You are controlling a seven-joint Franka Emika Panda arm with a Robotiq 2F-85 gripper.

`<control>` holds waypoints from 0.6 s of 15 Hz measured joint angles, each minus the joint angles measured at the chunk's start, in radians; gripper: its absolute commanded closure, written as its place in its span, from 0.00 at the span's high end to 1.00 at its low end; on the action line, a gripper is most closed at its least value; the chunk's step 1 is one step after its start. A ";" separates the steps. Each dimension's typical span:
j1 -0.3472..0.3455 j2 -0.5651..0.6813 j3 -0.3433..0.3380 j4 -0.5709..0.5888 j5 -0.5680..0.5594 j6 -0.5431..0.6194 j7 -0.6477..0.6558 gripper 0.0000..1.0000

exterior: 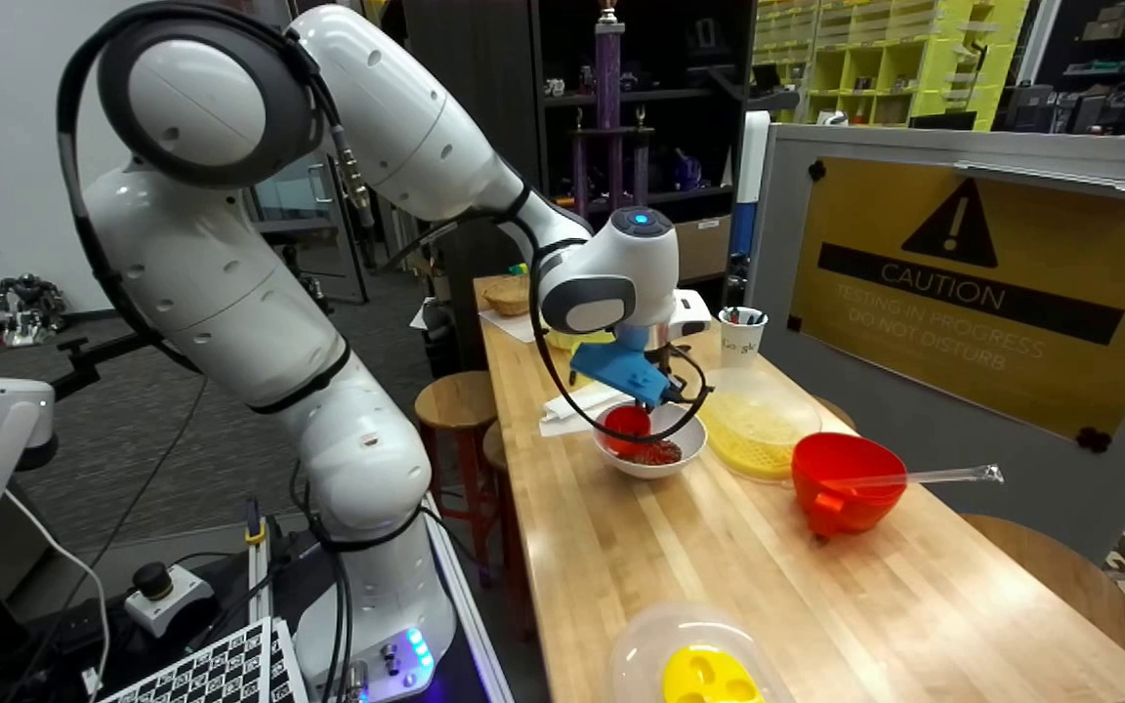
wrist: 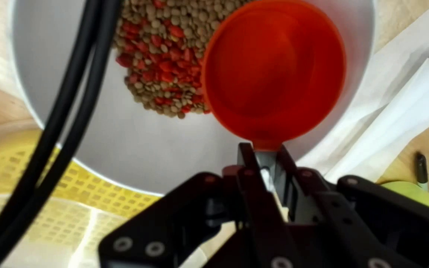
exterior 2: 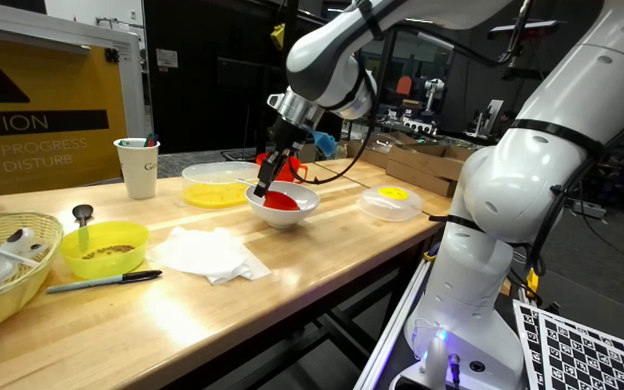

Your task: Use the scoop to stir the contents of the white bowl

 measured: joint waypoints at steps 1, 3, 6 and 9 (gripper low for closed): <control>0.010 -0.010 0.002 0.001 -0.009 0.001 0.014 0.04; 0.023 -0.020 0.003 0.008 -0.027 0.001 0.041 0.04; 0.024 -0.021 -0.002 0.024 -0.044 0.002 0.065 0.04; 0.023 -0.020 -0.016 0.033 -0.051 0.002 0.076 0.04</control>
